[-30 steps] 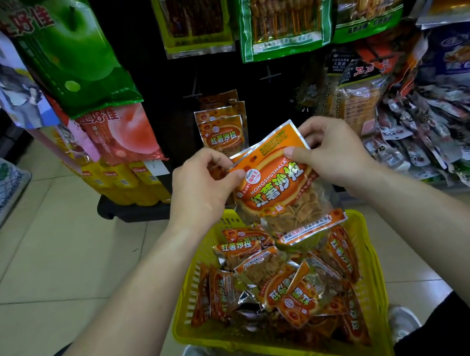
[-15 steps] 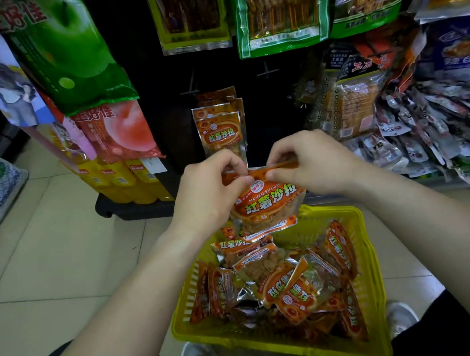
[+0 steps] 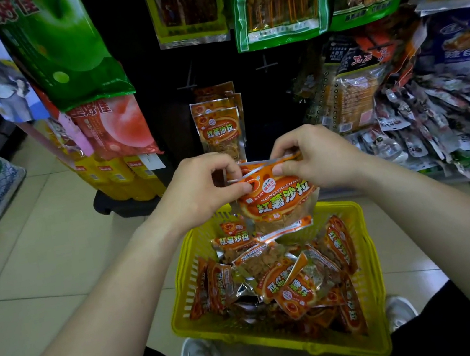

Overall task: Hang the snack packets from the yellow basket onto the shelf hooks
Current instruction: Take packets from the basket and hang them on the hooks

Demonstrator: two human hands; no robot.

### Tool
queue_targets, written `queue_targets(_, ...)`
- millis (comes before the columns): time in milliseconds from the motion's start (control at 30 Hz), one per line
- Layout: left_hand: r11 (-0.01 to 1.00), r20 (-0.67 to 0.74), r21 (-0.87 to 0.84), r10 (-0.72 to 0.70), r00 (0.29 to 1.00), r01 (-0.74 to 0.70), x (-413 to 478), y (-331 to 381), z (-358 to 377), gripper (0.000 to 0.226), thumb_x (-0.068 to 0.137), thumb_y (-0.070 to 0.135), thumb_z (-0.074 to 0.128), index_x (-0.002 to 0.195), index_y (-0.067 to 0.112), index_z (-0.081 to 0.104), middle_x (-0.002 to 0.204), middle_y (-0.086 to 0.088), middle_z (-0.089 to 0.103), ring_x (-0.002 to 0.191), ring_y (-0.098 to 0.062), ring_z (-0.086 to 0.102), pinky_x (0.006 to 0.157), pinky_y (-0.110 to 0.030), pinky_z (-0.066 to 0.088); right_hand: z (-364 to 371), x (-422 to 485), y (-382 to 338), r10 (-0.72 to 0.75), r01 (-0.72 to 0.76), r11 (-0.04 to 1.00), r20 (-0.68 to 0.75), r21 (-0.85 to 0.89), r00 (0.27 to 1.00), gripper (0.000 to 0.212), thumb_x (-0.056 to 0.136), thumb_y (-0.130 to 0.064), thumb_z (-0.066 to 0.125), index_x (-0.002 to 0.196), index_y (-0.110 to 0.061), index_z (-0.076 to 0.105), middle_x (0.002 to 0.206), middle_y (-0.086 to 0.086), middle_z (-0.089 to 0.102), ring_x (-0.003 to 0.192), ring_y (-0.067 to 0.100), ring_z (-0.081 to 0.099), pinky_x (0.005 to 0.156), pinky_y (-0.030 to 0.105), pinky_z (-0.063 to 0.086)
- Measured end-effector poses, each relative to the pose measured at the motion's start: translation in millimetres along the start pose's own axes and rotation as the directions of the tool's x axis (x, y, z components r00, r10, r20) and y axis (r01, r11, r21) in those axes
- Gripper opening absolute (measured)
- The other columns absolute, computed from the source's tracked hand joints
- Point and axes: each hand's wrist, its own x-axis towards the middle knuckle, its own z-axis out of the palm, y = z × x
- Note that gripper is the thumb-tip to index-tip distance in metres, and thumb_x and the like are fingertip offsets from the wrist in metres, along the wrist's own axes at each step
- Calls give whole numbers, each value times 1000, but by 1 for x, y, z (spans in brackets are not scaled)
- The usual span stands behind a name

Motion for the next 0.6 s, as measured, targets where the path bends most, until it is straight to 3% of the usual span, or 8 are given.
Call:
queue_targets(133,994,-154,-90,-72,985,58,-2,-2,9,19,79,31,83,75,31,64,81,10,71,77,-6,69,66,-37,60,2,0,0,7,-7,1000,-20,27,1000,10,89,-30,73,83,-33,66,86,-12,68,79,0,63,63,20,45)
queue_targets(267,985,-235,-161,-100,967,62,-3,3,14,17,85,24,77,85,27,60,83,11,71,76,-5,70,64,-37,60,3,1,-2,18,-15,997,-45,81,999,7,88,-28,75,86,-31,68,85,-14,67,80,1,64,63,19,45)
queue_targets(433,977,-248,-189,-144,958,98,-1,1,14,25,88,27,75,108,36,63,85,11,72,83,-7,70,69,-36,61,3,0,-3,35,-32,992,-21,120,999,9,88,-28,75,89,-32,67,89,-14,68,81,0,66,62,16,48)
queue_targets(600,973,-232,-189,-174,957,131,0,0,17,15,89,27,73,103,33,73,99,12,72,89,-8,70,70,-39,62,4,1,-3,4,-3,999,-22,32,1000,9,89,-31,73,89,-34,65,88,-13,68,82,3,66,66,23,52)
